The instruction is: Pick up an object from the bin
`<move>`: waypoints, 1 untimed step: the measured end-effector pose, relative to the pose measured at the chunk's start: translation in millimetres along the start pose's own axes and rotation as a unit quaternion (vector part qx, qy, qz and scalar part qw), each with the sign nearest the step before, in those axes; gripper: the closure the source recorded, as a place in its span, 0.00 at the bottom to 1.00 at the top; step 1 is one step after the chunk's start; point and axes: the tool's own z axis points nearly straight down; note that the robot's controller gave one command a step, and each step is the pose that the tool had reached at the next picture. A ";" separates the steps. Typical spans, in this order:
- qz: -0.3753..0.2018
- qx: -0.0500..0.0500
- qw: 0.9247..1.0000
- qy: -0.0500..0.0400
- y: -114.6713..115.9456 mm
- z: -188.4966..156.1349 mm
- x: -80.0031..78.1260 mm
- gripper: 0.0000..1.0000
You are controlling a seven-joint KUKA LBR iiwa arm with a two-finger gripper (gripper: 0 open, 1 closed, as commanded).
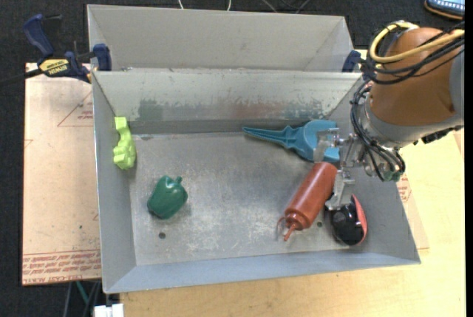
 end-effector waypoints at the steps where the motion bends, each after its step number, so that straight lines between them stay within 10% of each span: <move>1: 0.000 0.000 1.000 0.000 0.0 0.0 0.0 0.00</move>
Offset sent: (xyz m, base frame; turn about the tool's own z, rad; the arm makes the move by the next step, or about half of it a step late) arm -0.0049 0.0149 -0.0393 0.0114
